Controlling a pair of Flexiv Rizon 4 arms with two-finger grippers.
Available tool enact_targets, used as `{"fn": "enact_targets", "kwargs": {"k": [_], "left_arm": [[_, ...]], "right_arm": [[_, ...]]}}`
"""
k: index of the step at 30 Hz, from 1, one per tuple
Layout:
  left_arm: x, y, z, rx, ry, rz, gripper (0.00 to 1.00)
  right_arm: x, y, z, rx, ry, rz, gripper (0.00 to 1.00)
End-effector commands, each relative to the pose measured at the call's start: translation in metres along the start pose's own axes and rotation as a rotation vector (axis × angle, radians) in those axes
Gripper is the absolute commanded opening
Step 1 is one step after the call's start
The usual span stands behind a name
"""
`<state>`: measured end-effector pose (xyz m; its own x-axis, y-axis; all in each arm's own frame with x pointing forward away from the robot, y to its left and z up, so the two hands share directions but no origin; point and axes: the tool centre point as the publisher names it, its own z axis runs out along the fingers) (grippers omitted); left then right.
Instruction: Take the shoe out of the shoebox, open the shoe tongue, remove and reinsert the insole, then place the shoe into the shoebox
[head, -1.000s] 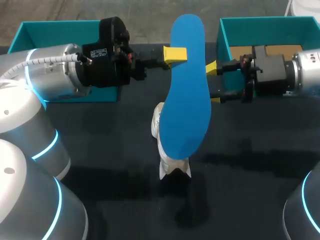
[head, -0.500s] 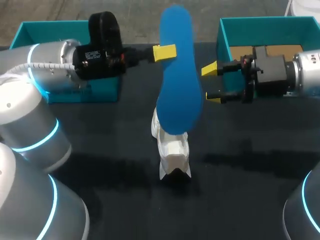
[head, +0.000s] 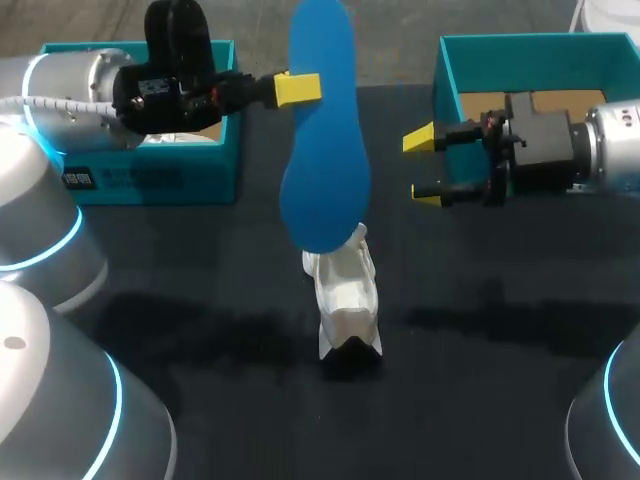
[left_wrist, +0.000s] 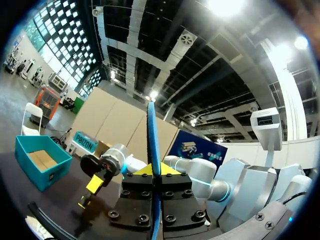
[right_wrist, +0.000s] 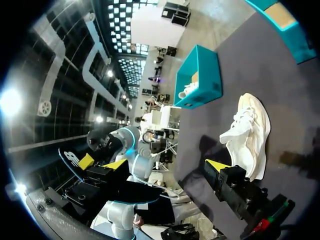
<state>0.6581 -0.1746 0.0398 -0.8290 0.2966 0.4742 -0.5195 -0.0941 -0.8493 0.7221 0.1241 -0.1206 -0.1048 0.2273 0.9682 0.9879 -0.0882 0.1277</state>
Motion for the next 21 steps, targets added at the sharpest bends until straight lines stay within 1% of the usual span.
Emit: {"fn": "enact_targets", "kwargs": {"k": [1,2,3,4,6,7,8,9,10,11,12,13,16,17,18,20,21], "left_arm": [[0.001,0.002,0.000,0.005,-0.002,0.001,0.00],[0.001,0.002,0.000,0.005,-0.002,0.001,0.00],[-0.006,0.006,-0.005,-0.039,-0.002,0.075,0.00],[-0.013,0.010,-0.012,-0.098,0.027,0.172,0.00],[-0.023,0.015,-0.018,-0.132,0.025,0.316,0.00],[-0.027,0.017,-0.021,-0.133,0.001,0.380,0.00],[-0.033,0.018,-0.024,-0.171,0.017,0.496,0.00],[-0.040,0.020,-0.030,-0.247,0.067,0.627,0.00],[-0.046,0.020,-0.034,-0.262,0.071,0.710,0.00],[-0.052,0.019,-0.035,-0.259,0.069,0.805,0.00],[-0.057,0.017,-0.036,-0.270,0.094,0.894,0.00],[-0.062,0.016,-0.039,-0.314,0.164,1.004,0.00],[-0.070,0.011,-0.039,-0.317,0.265,1.198,0.00],[-0.071,0.010,-0.038,-0.305,0.302,1.254,0.00],[-0.071,0.010,-0.036,-0.298,0.325,1.284,0.00],[-0.070,0.009,-0.033,-0.292,0.410,1.375,0.00],[-0.069,0.010,-0.030,-0.262,0.405,1.401,0.00]], "right_arm": [[0.001,-0.001,0.000,-0.001,-0.007,0.002,1.00],[0.001,-0.001,0.000,-0.001,-0.007,0.002,1.00],[0.001,-0.001,0.000,-0.001,-0.007,0.002,1.00],[0.001,-0.001,0.000,-0.001,-0.007,0.002,1.00],[0.001,-0.001,0.000,-0.001,-0.007,0.002,1.00],[0.001,-0.001,0.000,-0.001,-0.007,0.002,1.00],[0.001,-0.001,0.000,-0.001,-0.007,0.002,1.00],[0.001,-0.001,0.000,-0.001,-0.007,0.002,1.00],[0.001,-0.001,0.000,-0.001,-0.007,0.002,1.00],[0.001,-0.001,0.000,-0.001,-0.007,0.002,1.00],[0.001,-0.001,0.000,-0.001,-0.007,0.002,1.00],[0.001,-0.001,0.000,-0.001,-0.007,0.002,1.00],[0.001,-0.001,0.000,-0.001,-0.007,0.002,1.00],[0.001,-0.001,0.000,-0.001,-0.007,0.002,1.00],[0.001,-0.001,0.000,-0.001,-0.007,0.002,1.00],[0.001,-0.001,0.000,-0.001,-0.007,0.002,1.00],[0.001,-0.001,0.000,-0.001,-0.007,0.002,1.00]]}}
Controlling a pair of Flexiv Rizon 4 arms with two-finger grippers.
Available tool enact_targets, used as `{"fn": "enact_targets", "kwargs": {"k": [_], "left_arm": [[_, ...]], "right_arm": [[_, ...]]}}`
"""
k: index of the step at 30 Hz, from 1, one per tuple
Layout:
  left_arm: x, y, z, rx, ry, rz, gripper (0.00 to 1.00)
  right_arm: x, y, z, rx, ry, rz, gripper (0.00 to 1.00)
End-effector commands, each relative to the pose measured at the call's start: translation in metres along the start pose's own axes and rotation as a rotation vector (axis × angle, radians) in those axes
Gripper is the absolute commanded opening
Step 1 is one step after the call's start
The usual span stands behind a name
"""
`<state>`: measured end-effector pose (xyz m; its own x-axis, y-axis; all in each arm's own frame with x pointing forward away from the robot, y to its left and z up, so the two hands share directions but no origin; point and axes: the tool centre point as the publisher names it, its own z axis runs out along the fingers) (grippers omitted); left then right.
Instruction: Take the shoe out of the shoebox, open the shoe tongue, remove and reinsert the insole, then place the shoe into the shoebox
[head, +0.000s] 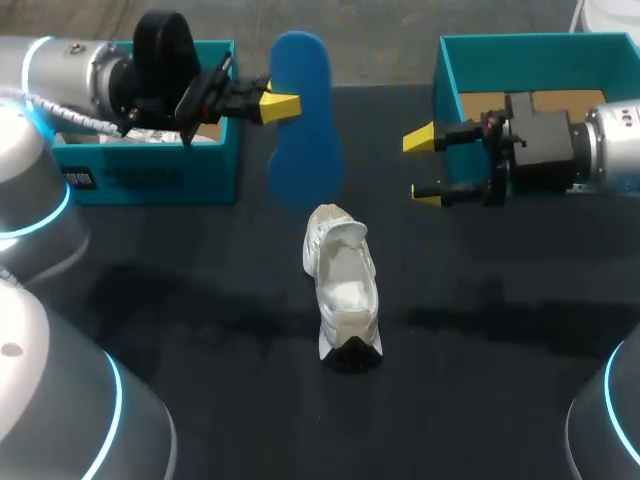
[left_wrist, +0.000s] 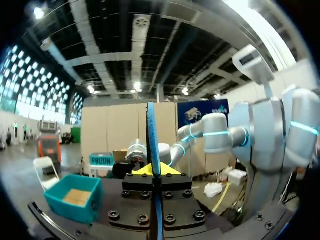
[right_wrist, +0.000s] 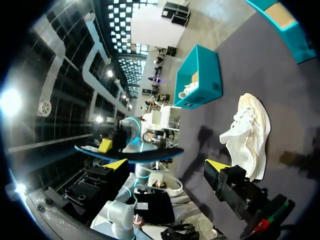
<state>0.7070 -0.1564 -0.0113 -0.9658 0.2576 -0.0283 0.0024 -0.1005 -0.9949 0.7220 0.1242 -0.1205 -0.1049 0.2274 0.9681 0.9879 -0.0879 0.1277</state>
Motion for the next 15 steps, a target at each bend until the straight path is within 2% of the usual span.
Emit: {"fn": "enact_targets", "kwargs": {"k": [1,2,5,7,9,15], "left_arm": [[-0.012,-0.003,0.011,-0.016,0.343,0.950,0.00],[-0.010,-0.003,0.013,0.002,0.348,0.978,0.00],[-0.006,-0.011,0.023,0.143,0.326,1.132,0.00],[-0.003,-0.014,0.026,0.201,0.289,1.169,0.00],[0.002,-0.013,0.027,0.235,0.228,1.154,0.00],[0.002,-0.013,0.027,0.235,0.228,1.154,0.00]], "right_arm": [[0.001,-0.001,0.000,-0.001,-0.007,0.003,1.00],[0.001,-0.001,0.000,-0.001,-0.007,0.003,1.00],[0.001,-0.001,0.000,-0.001,-0.007,0.003,1.00],[0.001,-0.001,0.000,-0.001,-0.007,0.003,1.00],[0.001,-0.001,0.000,-0.001,-0.007,0.003,1.00],[0.001,-0.001,0.000,-0.001,-0.007,0.003,1.00]]}}
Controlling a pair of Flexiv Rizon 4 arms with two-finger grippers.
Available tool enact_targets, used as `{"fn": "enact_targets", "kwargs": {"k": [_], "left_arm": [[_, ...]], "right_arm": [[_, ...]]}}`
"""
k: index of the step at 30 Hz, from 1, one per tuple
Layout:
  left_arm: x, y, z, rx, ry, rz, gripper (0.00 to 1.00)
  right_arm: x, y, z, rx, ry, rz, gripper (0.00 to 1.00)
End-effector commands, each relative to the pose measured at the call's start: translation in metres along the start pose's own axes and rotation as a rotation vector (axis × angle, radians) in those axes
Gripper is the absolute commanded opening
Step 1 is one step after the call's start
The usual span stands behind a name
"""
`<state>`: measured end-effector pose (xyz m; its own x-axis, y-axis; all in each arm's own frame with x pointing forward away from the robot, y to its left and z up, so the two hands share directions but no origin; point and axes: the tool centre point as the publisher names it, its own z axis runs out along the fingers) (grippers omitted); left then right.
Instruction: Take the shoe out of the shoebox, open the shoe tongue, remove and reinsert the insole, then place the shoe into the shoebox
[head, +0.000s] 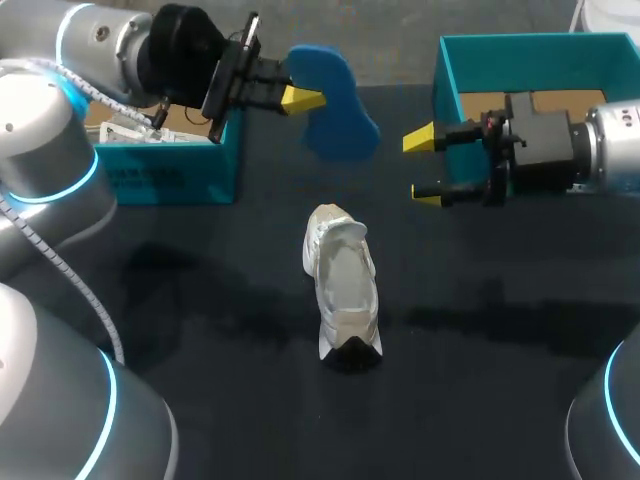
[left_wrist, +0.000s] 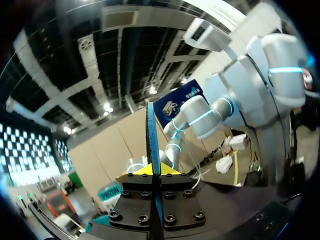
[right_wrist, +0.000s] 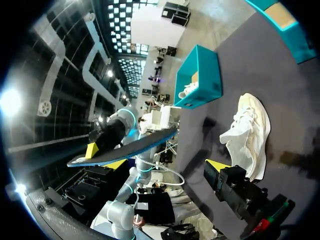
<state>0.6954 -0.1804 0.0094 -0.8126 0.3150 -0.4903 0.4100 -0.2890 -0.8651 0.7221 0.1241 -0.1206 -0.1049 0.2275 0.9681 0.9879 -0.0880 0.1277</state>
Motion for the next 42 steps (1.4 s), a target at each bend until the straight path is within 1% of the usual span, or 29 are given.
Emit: {"fn": "enact_targets", "kwargs": {"k": [1,15,16,18,19,20,21,22,23,24,27,30,31,34,37,40,42], "left_arm": [[0.000,0.006,-0.001,0.137,0.057,0.696,0.00],[0.000,0.006,-0.001,0.137,0.057,0.696,0.00],[0.002,0.007,-0.001,0.131,0.056,0.718,0.00],[0.009,0.010,-0.001,0.068,0.101,0.824,0.00],[0.013,0.010,0.000,0.055,0.074,0.840,0.00],[0.015,0.011,-0.001,0.019,0.058,0.873,0.00],[0.019,0.013,-0.002,-0.006,0.077,0.908,0.00],[0.022,0.014,-0.002,-0.024,0.053,0.925,0.00],[0.024,0.017,-0.004,-0.065,0.036,0.952,0.00],[0.026,0.019,-0.005,-0.075,0.038,0.971,0.00],[0.031,0.024,-0.009,-0.143,0.002,1.017,0.00],[0.032,0.028,-0.012,-0.190,-0.015,1.049,0.00],[0.033,0.030,-0.012,-0.194,-0.017,1.051,0.00],[0.035,0.036,-0.014,-0.243,-0.011,1.085,0.00],[0.039,0.044,-0.015,-0.284,-0.015,1.092,0.00],[0.046,0.055,-0.014,-0.340,-0.002,1.105,0.00],[0.050,0.061,-0.012,-0.353,-0.021,1.091,0.00]], "right_arm": [[0.001,-0.001,0.000,-0.001,-0.006,0.003,1.00],[0.001,-0.001,0.000,-0.001,-0.006,0.003,1.00],[0.001,-0.001,0.000,-0.001,-0.006,0.003,1.00],[0.001,-0.001,0.000,-0.001,-0.006,0.003,1.00],[0.001,-0.001,0.000,-0.001,-0.006,0.003,1.00],[0.000,0.000,0.001,-0.002,0.007,0.015,1.00],[0.000,0.002,0.001,-0.005,0.012,0.017,1.00],[0.001,0.003,0.002,-0.010,0.024,0.019,1.00],[0.002,0.005,0.002,-0.010,0.035,0.024,1.00],[0.002,0.007,0.002,-0.013,0.040,0.033,1.00],[0.004,0.014,-0.003,-0.050,0.058,0.051,1.00],[0.007,0.019,-0.008,-0.081,0.087,0.070,1.00],[0.009,0.021,-0.010,-0.087,0.094,0.073,1.00],[0.015,0.026,-0.012,-0.100,0.118,0.079,1.00],[0.019,0.029,-0.012,-0.095,0.127,0.089,1.00],[0.025,0.031,-0.009,-0.068,0.133,0.090,1.00],[0.027,0.032,-0.006,-0.053,0.132,0.089,1.00]]}}
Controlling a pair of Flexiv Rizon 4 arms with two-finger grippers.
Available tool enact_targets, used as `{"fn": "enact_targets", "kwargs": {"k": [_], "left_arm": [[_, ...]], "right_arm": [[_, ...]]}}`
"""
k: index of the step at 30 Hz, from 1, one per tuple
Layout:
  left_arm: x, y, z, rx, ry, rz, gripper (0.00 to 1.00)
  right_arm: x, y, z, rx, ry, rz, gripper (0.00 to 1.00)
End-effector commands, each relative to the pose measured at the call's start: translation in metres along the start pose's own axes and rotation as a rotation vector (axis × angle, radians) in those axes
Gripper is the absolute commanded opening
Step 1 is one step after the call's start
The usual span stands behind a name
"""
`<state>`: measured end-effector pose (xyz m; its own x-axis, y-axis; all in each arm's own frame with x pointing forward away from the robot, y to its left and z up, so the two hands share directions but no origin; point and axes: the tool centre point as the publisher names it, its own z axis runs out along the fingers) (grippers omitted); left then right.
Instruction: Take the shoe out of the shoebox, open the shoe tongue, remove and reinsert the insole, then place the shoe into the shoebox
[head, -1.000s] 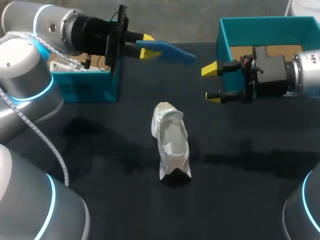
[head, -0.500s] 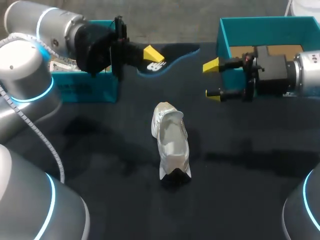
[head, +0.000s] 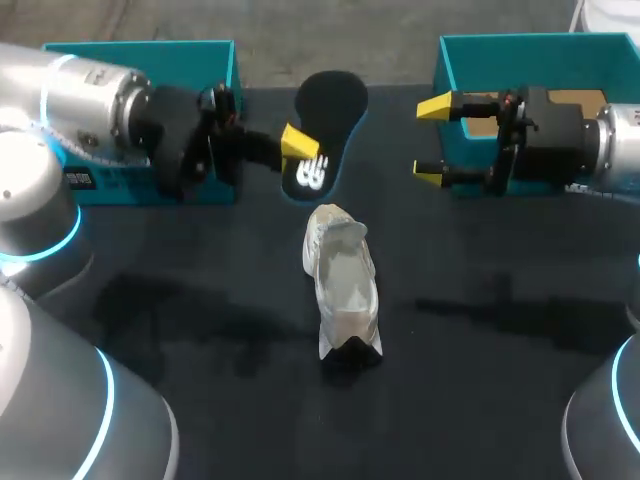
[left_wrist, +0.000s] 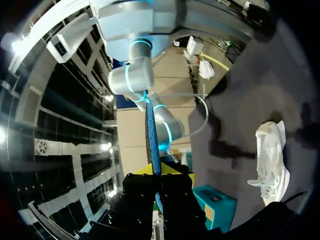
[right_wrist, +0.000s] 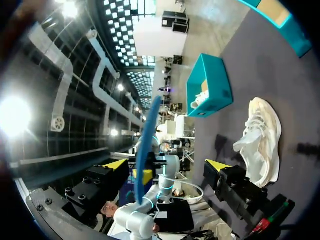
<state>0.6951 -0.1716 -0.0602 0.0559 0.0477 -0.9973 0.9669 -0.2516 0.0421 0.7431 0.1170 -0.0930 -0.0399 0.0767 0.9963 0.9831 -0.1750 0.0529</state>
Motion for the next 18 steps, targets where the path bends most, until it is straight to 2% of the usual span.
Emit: {"fn": "enact_targets", "kwargs": {"k": [1,7,10,12,13,15,18], "left_arm": [[0.012,-0.012,0.005,-0.128,-0.008,-0.008,0.00],[0.033,-0.012,0.014,-0.200,0.045,0.071,0.00],[0.039,-0.012,0.018,-0.227,0.047,0.099,0.00],[0.041,-0.011,0.021,-0.231,0.044,0.099,0.00],[0.042,-0.010,0.023,-0.233,0.045,0.106,0.00],[0.044,-0.008,0.026,-0.234,0.045,0.113,0.00],[0.044,-0.006,0.030,-0.221,0.047,0.120,0.00]], "right_arm": [[0.004,0.006,0.006,0.026,-0.014,0.006,1.00],[0.003,0.009,0.019,0.077,-0.009,0.015,1.00],[0.002,0.009,0.028,0.111,-0.007,0.025,0.84],[0.001,0.008,0.033,0.134,-0.002,0.030,0.60],[0.000,0.008,0.036,0.144,0.001,0.032,0.55],[-0.001,0.006,0.042,0.169,0.005,0.039,0.50],[-0.001,0.004,0.049,0.205,0.007,0.044,0.49]]}}
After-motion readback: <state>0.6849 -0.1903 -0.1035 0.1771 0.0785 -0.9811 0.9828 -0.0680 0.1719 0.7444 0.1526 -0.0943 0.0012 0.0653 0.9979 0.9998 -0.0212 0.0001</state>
